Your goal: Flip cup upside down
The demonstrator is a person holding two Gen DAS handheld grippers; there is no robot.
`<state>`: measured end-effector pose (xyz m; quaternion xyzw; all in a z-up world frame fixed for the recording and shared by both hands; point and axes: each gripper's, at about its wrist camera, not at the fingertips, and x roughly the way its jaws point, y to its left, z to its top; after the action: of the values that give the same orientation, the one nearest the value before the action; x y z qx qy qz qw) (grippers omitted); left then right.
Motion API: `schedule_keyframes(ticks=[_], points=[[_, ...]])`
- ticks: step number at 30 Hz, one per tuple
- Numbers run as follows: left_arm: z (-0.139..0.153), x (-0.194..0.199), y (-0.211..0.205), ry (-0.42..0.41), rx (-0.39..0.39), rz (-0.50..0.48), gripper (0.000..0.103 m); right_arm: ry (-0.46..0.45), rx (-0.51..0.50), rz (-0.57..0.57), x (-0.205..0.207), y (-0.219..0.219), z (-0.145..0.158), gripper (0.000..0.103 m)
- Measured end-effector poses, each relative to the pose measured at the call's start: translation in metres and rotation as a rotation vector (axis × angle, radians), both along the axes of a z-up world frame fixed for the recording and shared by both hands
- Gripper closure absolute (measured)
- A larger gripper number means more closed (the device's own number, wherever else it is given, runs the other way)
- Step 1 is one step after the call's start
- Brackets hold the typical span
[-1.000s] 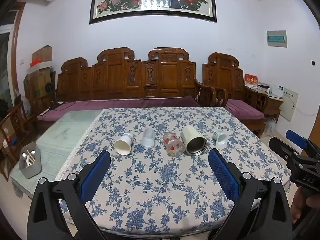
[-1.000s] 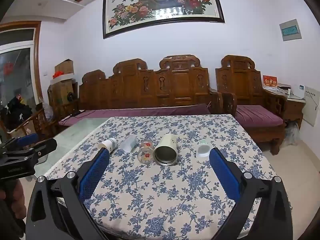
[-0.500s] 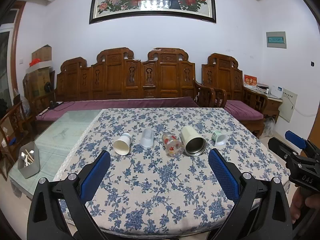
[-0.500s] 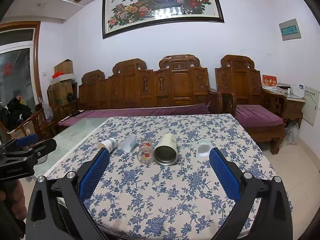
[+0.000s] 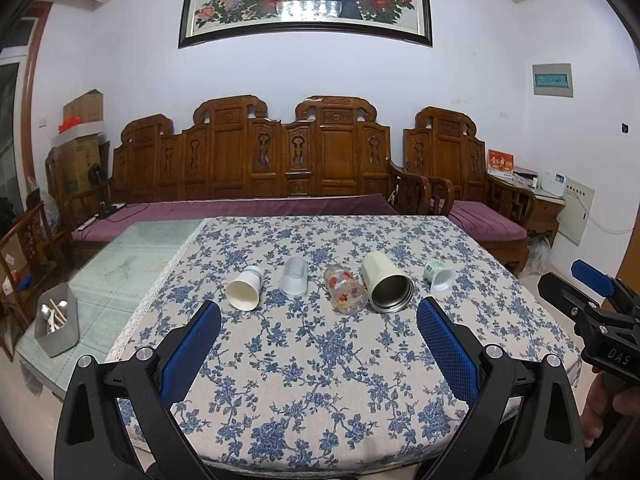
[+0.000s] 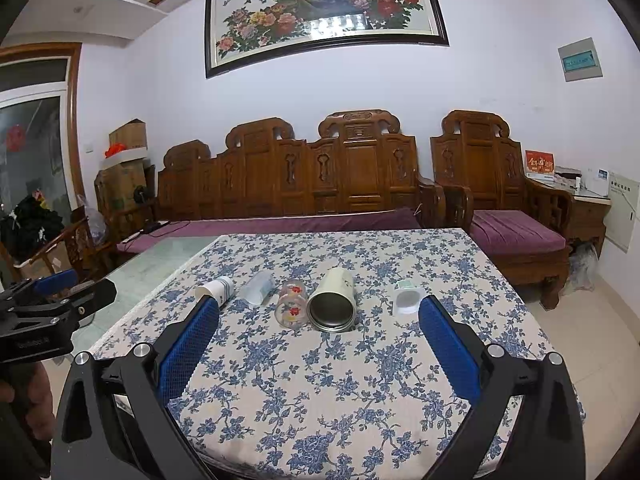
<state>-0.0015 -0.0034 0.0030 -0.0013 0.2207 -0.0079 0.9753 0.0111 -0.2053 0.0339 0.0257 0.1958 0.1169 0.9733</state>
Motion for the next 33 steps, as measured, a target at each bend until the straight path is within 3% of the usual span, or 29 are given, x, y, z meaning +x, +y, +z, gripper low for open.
schedule_keyframes(ticks=[33], points=[[0.0039,-0.0023,-0.0030,-0.004,-0.002,-0.010,0.009,-0.002,0.001,0.005,-0.0012,0.0014,0.0005,0.002]])
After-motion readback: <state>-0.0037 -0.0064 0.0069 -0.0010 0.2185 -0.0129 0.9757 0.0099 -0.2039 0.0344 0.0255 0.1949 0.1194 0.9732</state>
